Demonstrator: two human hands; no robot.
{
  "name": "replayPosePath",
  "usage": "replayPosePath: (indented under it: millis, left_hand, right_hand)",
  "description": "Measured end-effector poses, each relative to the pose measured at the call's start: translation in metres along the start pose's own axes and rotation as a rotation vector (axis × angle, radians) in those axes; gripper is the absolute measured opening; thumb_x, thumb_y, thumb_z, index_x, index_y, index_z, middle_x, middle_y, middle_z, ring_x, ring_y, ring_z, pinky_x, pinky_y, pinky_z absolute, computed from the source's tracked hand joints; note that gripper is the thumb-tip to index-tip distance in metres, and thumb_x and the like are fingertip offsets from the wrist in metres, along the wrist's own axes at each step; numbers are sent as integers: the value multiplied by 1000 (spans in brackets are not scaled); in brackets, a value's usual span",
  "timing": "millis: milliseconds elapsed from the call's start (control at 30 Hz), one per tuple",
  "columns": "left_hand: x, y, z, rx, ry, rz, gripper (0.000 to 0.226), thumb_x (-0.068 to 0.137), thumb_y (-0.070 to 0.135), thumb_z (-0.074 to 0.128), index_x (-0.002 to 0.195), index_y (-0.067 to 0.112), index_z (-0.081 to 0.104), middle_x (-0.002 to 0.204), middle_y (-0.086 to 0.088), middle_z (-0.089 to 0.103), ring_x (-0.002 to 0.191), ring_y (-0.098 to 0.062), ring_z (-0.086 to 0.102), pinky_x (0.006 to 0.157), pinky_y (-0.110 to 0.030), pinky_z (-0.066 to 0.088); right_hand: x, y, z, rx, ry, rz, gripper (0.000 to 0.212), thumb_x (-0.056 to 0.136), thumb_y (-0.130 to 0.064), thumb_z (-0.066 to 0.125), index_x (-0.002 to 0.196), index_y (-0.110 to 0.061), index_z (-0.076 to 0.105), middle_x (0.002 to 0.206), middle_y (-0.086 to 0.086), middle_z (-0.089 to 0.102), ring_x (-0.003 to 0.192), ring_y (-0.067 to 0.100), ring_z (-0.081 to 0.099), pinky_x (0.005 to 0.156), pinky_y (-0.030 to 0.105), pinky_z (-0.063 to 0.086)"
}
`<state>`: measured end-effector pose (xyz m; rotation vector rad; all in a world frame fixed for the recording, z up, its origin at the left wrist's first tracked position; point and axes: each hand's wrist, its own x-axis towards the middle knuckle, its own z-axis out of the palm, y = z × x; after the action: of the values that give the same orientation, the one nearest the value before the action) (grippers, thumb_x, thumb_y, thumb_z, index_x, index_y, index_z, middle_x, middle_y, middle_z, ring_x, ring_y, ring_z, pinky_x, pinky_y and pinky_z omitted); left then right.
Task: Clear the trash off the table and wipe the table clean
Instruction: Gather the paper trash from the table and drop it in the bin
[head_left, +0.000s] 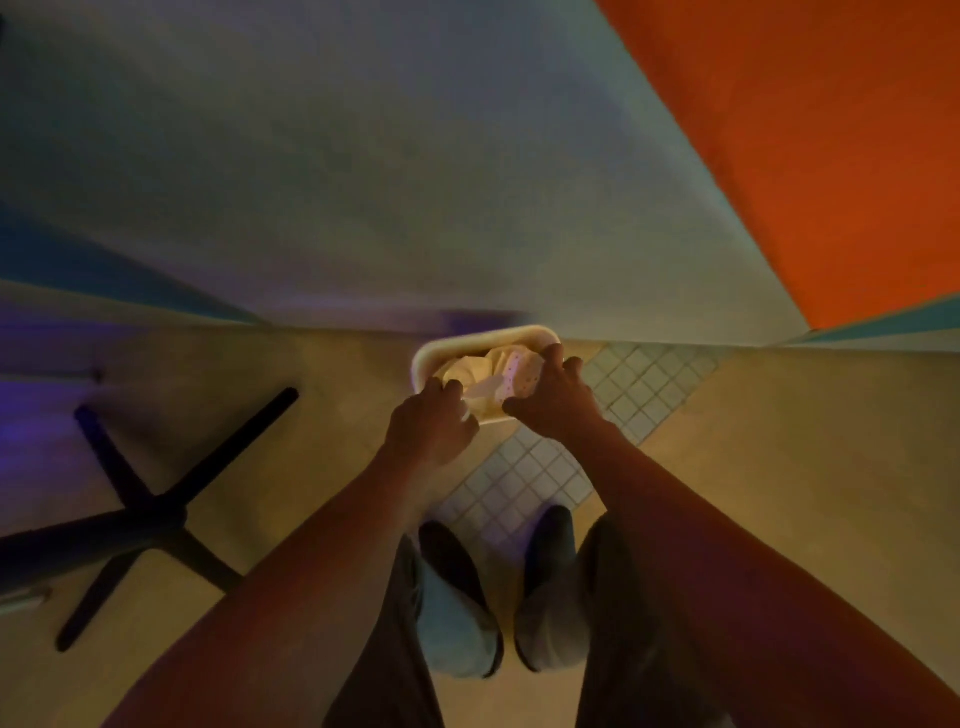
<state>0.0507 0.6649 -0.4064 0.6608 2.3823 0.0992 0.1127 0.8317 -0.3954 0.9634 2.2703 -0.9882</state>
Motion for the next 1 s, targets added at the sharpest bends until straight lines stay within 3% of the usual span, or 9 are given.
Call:
replayPosePath:
  millis: [267,367,467,567,667,767,933,1000]
  left_hand:
    - [98,-20,69,70,107,81,50,92,43,55,134,17,51,138,-7,53,121,-28,56,91,-39,49]
    - [119,-23,91,142,150,134,51,91,43,56,135,17,52,140,-7,49,124,-32,50,97,-43,46]
    - [135,-28,106,140,183,96,55,80,56,55,124,23,56,132,-7,50,118,-33,50,95,-43,44]
    - [149,-37,122,133,168,58,73,67,71,36,127,33,53,128,-2,51,119,-33,49,99,-46,42]
    - [153,-36,124,155,125,57,65,81,65,46,138,32,46,136,-2,46,124,-36,44,104,-45,36]
    - [155,-36,130,181,153,70,60,87,55,56,140,28,45,137,-8,45,122,-35,45,104,-45,35]
    - [158,-38,129,120,83,39,72,77,66,39,141,32,42,137,-5,46,126,-35,44,107,-48,33]
    - [156,-36,124,112,64,51,73,79,64,41,145,33,38,141,-5,45,130,-32,42,110,-46,32]
  right_hand:
    - [101,33,59,28,6,-67,109,72,-38,80,154,-17,12,158,19,18,136,38,39,100,44,47]
    - [121,44,77,-68,23,-90,110,73,-48,76,155,-19,9,159,18,21,139,37,36,106,43,41]
    - [138,44,92,-82,32,-77,106,72,-56,72,153,-19,13,155,20,30,133,39,45,103,46,44]
    - [148,43,106,-58,49,-53,88,78,-49,68,147,-18,23,145,20,42,125,41,53,98,47,47]
    - [153,44,118,-63,89,-43,79,81,-44,65,144,-19,24,142,18,43,124,43,53,97,49,46]
    - [157,49,128,-80,98,-36,79,80,-43,66,143,-18,25,143,18,39,125,44,50,97,51,46]
    - [162,48,125,-92,77,-22,87,82,-47,67,149,-18,19,145,17,35,128,45,49,99,50,43]
    - [162,47,122,-98,77,-9,89,81,-49,67,149,-19,20,146,17,36,129,43,48,100,48,42]
